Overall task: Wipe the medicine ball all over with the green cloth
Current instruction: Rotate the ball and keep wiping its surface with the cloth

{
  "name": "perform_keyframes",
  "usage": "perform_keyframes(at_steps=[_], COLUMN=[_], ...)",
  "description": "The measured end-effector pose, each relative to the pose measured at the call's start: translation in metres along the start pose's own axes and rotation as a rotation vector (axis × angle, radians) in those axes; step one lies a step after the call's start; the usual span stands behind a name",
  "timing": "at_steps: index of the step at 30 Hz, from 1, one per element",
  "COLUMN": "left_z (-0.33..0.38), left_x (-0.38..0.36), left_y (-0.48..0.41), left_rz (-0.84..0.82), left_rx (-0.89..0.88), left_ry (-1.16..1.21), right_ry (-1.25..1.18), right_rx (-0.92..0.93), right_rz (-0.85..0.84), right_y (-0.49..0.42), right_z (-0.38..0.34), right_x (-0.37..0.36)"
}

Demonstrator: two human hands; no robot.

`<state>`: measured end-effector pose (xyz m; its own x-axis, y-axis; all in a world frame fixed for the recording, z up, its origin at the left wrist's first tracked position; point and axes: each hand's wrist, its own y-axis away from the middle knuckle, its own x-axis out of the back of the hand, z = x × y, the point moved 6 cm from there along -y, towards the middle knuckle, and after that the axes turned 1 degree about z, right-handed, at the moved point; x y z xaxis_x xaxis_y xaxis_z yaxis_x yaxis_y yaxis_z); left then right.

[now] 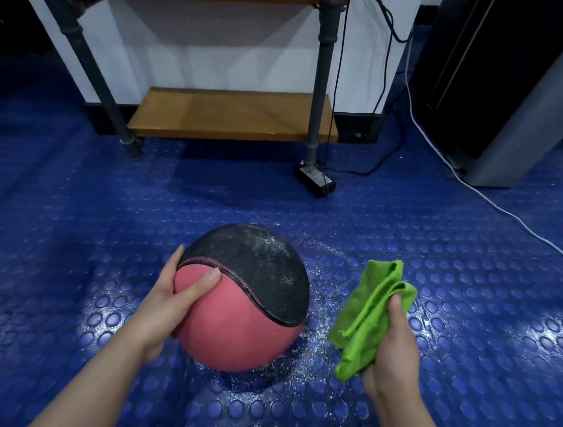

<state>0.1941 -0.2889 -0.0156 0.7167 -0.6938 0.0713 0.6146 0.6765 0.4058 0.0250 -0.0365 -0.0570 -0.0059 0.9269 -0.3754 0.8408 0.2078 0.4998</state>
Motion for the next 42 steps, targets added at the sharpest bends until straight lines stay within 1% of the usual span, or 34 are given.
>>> perform_keyframes(at_steps=[4,8,13,18,21,23,26,30,34,36,39,42], left_z=[-0.005,-0.017,-0.025,-0.023,-0.021,-0.02,-0.019,-0.016,-0.01,-0.011,-0.021,-0.032], left_x=[0.014,0.027,0.029,0.025,0.017,0.009,-0.001,-0.022,-0.048,-0.057,-0.063,-0.062], left_y=[0.002,0.002,0.001,0.002,0.007,0.011,0.014,0.014,0.009,0.006,0.004,0.007], left_rz=[-0.039,-0.078,-0.111,-0.177,-0.267,-0.285,-0.241,-0.25,-0.29,-0.289,-0.279,-0.286], left_rx=[0.023,0.043,0.02,-0.022,-0.045,-0.067,-0.122,-0.158,-0.177,-0.158,-0.091,-0.071], left_ry=[-0.014,0.038,0.05,-0.029,-0.074,-0.106,-0.179,-0.153,-0.053,-0.002,0.077,0.119], right_ry=[-0.032,-0.038,-0.048,0.041,0.133,0.211,0.229,0.246,0.28,0.311,0.416,0.518], right_rx=[-0.023,-0.041,-0.099,-0.152,-0.181,-0.186,-0.154,-0.068,0.039,0.086,0.147,0.192], right_rz=[-0.003,-0.012,-0.025,-0.066,-0.138,-0.141,-0.059,0.039,0.063,0.058,0.054,0.066], right_y=[-0.005,-0.007,-0.008,-0.003,-0.001,0.001,0.005,0.004,-0.003,-0.007,-0.013,-0.014], right_z=[0.002,0.007,0.018,0.037,0.047,0.05,0.047,0.03,-0.005,-0.018,-0.025,-0.024], right_x=[0.001,-0.004,-0.016,-0.037,-0.052,-0.056,-0.05,-0.03,-0.025,-0.028,-0.033,-0.036])
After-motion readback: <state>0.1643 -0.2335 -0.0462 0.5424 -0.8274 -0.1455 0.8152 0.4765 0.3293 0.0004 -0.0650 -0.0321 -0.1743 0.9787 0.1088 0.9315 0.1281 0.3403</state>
